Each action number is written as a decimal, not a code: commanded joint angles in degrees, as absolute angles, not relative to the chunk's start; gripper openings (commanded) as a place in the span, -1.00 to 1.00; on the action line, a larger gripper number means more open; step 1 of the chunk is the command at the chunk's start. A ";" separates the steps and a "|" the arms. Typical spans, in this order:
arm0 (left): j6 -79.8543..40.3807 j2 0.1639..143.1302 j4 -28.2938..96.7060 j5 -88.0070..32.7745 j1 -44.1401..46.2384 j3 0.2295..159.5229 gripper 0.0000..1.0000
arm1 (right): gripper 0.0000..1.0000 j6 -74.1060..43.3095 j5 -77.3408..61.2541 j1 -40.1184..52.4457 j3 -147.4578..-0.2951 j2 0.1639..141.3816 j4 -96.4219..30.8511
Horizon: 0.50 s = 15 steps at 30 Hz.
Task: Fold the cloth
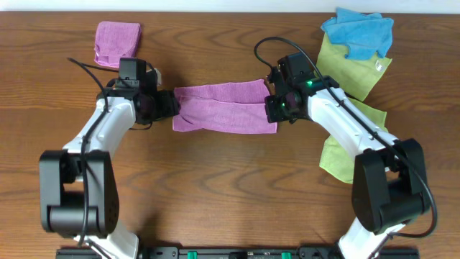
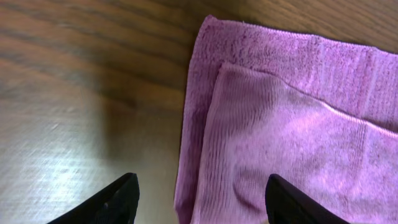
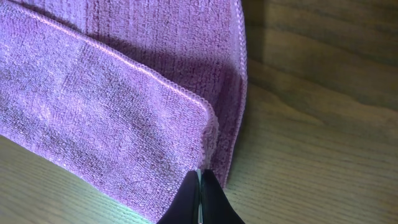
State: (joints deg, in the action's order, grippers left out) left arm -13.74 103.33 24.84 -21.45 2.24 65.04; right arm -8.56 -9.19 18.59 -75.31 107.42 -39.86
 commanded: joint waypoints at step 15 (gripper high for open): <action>-17.45 108.75 19.42 -32.47 1.85 64.99 0.22 | -0.97 -6.57 -8.97 17.91 -76.23 107.35 -39.86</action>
